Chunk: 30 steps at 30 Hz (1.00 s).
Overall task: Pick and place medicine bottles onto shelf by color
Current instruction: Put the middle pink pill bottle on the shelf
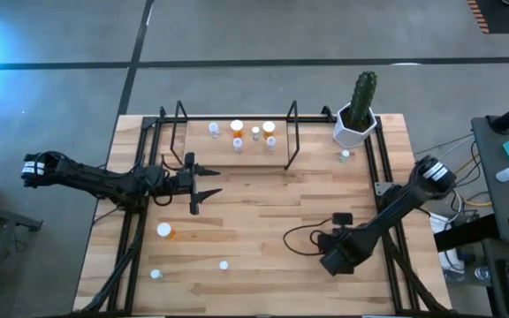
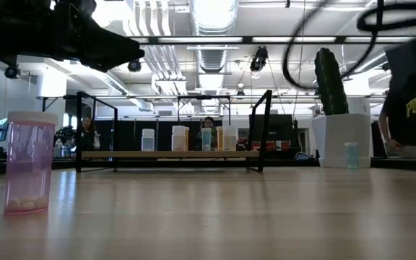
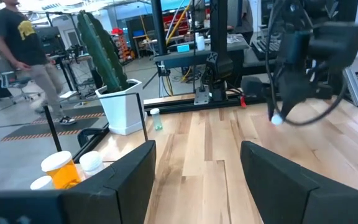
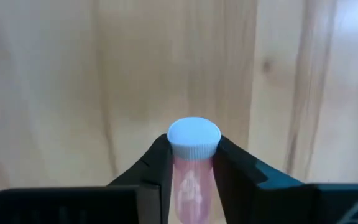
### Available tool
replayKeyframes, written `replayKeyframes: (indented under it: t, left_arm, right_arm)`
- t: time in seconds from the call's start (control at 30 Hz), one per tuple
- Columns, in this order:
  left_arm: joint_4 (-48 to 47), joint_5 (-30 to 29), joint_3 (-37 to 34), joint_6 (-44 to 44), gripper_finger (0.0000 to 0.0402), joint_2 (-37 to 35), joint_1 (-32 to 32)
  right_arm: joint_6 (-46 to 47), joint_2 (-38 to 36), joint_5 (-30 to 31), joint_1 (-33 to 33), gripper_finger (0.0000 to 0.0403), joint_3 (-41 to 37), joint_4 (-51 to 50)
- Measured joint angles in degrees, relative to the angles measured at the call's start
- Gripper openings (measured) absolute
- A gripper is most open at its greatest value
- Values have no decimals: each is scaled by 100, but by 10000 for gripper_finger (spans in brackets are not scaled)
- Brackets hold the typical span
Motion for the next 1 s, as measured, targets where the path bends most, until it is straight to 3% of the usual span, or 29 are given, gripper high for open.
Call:
replayKeyframes:
  t: [0.13,0.23,0.37,0.47,0.6,0.7,0.87,1.0]
  left_arm:
    - [2,-2,0,1,218,-1,0]
    - [3,-13,0,2,218,0,0]
    - [4,-35,0,2,218,0,0]
    - [7,-34,0,1,218,0,2]
    - [11,-31,0,0,218,0,2]
    - [13,-27,0,0,218,0,0]
    - [17,-13,0,0,218,0,0]
    - [46,7,0,0,218,-1,0]
  right_arm:
    - [14,-439,482,-2,88,-4,457]
    - [-343,-728,1291,-3,96,-66,1329]
    - [-1407,-954,2486,-212,98,-483,3099]
    - [-2422,-912,3234,-583,99,-1064,5095]
    - [-3451,-492,3121,-1353,99,-1945,8080]
    - [-3786,-1,3001,-1932,100,-2307,9555]
    - [-3977,927,2544,-2627,100,-2351,11087]
    - [-3939,1552,2381,-2899,100,-2063,11264]
